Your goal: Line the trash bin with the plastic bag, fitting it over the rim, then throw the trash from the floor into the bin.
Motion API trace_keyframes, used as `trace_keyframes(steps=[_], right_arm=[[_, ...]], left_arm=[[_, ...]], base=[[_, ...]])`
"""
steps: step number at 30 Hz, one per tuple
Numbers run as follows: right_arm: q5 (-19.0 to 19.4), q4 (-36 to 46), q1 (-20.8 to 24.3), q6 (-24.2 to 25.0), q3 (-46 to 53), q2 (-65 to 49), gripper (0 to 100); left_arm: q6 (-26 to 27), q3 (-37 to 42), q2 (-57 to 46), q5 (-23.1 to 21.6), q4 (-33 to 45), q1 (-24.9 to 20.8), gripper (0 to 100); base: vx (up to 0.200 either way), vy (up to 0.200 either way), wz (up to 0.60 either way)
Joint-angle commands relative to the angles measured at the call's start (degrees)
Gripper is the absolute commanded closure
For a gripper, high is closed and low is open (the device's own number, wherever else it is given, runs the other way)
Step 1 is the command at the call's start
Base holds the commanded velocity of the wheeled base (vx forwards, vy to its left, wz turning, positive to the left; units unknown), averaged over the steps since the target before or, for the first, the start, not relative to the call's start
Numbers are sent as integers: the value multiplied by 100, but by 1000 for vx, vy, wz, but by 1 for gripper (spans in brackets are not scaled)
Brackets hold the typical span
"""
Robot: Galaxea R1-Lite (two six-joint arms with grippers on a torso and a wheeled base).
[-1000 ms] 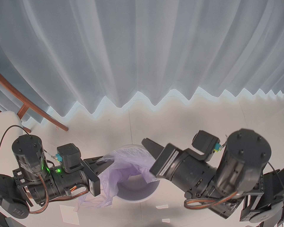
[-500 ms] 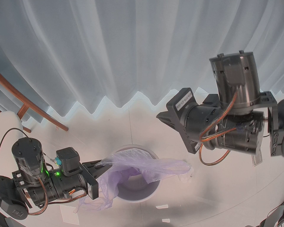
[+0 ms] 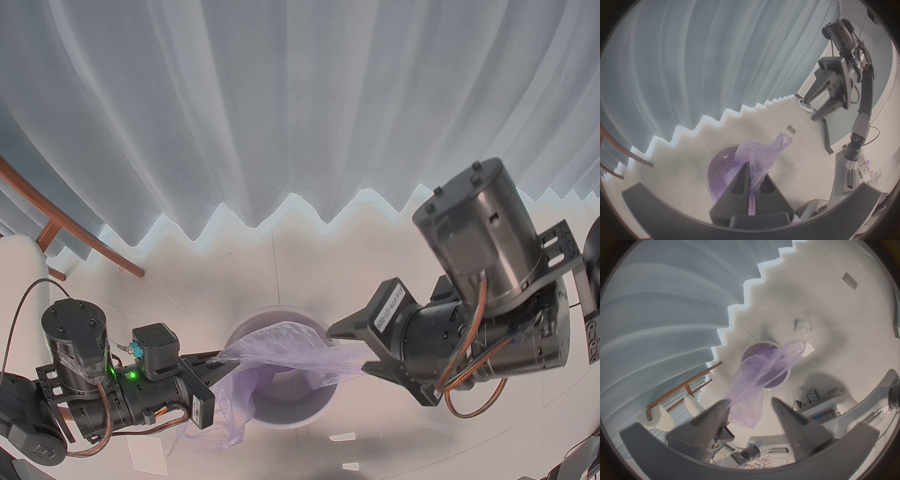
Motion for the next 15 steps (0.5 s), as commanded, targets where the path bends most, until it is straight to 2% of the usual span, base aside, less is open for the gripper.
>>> trace_keyframes(steps=[1, 2, 4, 15], right_arm=[[51, -262, -2, 356, 80, 70, 0], [86, -227, -20, 610, 18, 96, 0], [183, -218, -2, 734, 44, 131, 0], [236, 28, 288, 734, 44, 395, 0]], left_arm=[[-16, -29, 168, 5, -9, 2, 100], [-16, -29, 159, 5, -9, 2, 100], [-24, -29, 159, 5, -18, 2, 100], [-42, -11, 115, 5, -18, 2, 100]], base=[[0, 0, 0], [0, 0, 0], [0, 0, 0], [0, 0, 0]])
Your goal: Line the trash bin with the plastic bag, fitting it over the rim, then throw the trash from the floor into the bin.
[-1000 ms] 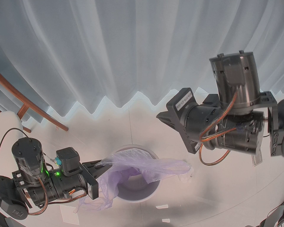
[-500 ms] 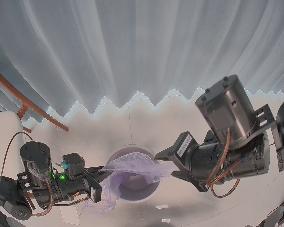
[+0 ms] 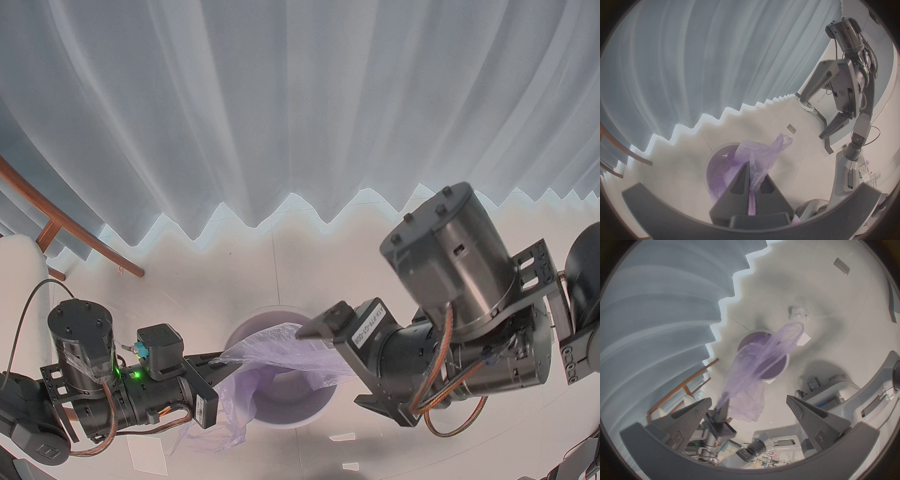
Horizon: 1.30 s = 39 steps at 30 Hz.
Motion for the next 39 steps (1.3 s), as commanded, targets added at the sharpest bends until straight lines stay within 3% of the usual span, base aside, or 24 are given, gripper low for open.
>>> trace_keyframes(steps=[1, 30, 34, 39], right_arm=[[62, 197, 102, 37, 9, 159, 0], [97, 214, 234, -69, -448, 1337, 0], [-87, 179, -29, -139, -931, 1398, 0], [-166, 170, -188, -121, -808, 1214, 0]], left_arm=[[-1, 17, -6, -1, -2, 1, 100], [-36, 43, -50, -1, 6, 10, 100], [-36, 52, -50, -1, 6, 1, 100], [-36, 52, -50, -1, 6, 1, 100]], base=[[0, 0, 0], [0, 0, 0], [0, 0, 0], [0, 0, 0]])
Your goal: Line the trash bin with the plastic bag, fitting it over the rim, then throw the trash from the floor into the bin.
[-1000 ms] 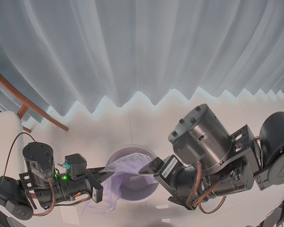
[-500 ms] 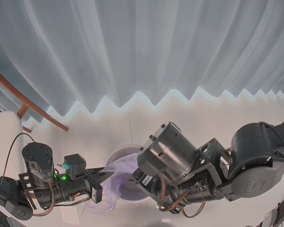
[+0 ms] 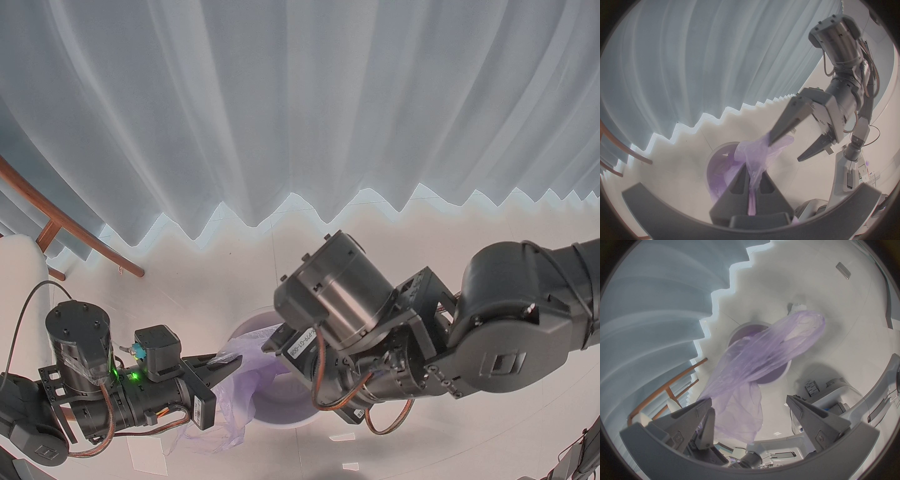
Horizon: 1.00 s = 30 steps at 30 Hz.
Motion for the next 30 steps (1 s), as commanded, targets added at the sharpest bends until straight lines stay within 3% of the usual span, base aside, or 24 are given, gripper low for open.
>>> trace_keyframes(steps=[1, 20, 30], right_arm=[[-89, -17, -177, 8, 79, -148, 0], [-344, -456, -283, -54, 70, -140, 0], [-335, -412, 297, -10, 519, -122, 0]], left_arm=[[2, 2, 10, -6, -2, -7, 100], [2, 37, 28, -6, -2, -7, 100], [-33, -33, 72, -6, -20, 116, 100]], base=[[0, 0, 0], [0, 0, 0], [0, 0, 0]])
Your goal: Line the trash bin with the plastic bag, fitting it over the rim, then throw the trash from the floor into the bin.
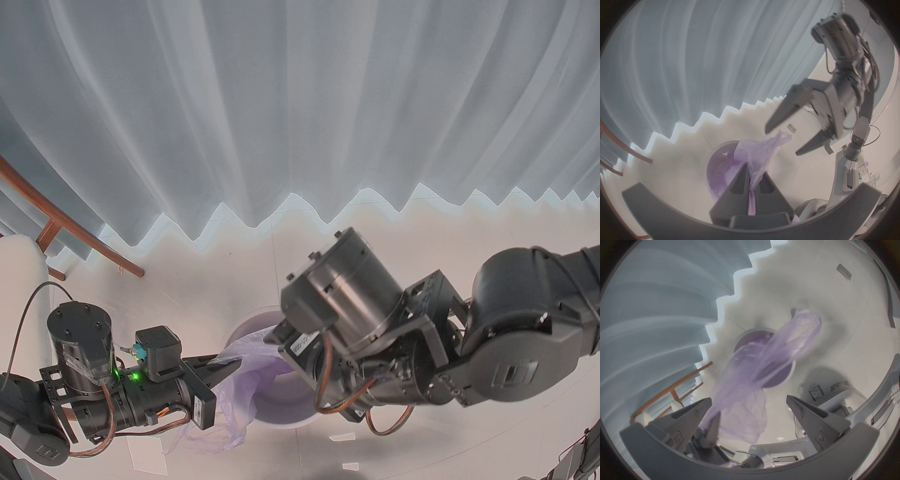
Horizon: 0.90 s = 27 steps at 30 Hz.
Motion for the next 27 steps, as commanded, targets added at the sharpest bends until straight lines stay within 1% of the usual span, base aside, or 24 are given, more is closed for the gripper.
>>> trace_keyframes(steps=[1, 7, 14, 22, 27], right_arm=[[3, -15, 289, -23, 303, 55, 0], [3, -15, 236, -50, 277, 161, 0], [12, 3, 315, -41, 391, 240, 0], [12, 3, 210, -67, 479, 337, 0], [12, 11, -195, -234, 496, 407, 0]], left_arm=[[-16, -75, 48, -3, -11, 111, 100], [-25, -49, 21, -3, -2, 119, 100], [-16, -75, 13, -3, -11, 119, 100], [-16, -67, -40, -3, -11, 119, 100], [-7, -75, -58, -3, -11, 119, 100]], base=[[0, 0, 0], [0, 0, 0], [0, 0, 0], [0, 0, 0], [0, 0, 0]])
